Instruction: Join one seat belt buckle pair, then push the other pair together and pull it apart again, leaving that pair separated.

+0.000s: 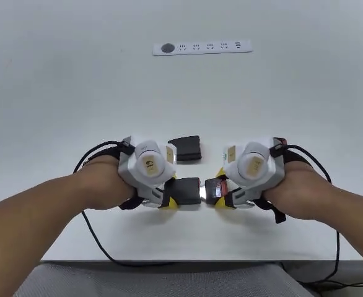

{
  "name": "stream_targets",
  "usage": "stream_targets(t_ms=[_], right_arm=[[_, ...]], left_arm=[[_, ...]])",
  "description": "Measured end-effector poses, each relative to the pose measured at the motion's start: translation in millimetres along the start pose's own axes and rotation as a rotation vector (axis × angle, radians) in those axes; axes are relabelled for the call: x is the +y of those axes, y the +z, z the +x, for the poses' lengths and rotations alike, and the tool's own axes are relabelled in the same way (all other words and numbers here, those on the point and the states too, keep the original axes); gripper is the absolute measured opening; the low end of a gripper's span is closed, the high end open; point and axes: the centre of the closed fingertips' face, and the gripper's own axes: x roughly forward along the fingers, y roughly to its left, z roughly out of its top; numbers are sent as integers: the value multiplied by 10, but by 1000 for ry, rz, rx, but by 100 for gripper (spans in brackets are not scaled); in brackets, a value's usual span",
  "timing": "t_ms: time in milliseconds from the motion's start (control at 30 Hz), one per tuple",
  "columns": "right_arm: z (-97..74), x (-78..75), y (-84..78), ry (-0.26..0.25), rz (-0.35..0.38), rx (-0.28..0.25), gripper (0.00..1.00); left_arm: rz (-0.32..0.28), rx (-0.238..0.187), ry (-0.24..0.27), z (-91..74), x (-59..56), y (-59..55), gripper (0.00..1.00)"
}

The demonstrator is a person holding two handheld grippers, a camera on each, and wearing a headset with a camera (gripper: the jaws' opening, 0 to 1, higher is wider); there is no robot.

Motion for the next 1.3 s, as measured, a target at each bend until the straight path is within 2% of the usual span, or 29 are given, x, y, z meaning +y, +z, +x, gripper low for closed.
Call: stream_targets(t_ms=[300, 533, 733, 833, 967, 1200, 1300], right_arm=[[2, -13, -31, 3, 1, 7, 31], [4, -13, -32, 0, 15, -9, 32], [-5, -6, -26, 6, 19, -14, 33], [-28, 25, -18, 28, 34, -40, 34], [-28, 41, -3, 17, 11, -35, 34], [-14, 0, 6, 5, 26, -44, 35], [-38, -3, 44, -10, 22, -53, 39]], left_arm=[[-1, -13, -1, 10, -2, -1, 31], [-7, -21, 1, 8, -9, 8, 31], [-11, -10, 1, 13, -7, 13, 31], [-6, -17, -7, 12, -13, 15, 32], [-5, -13, -3, 22, -6, 12, 33], [-31, -31, -6, 9, -5, 24, 34], [-71, -29, 10, 10, 18, 1, 40]])
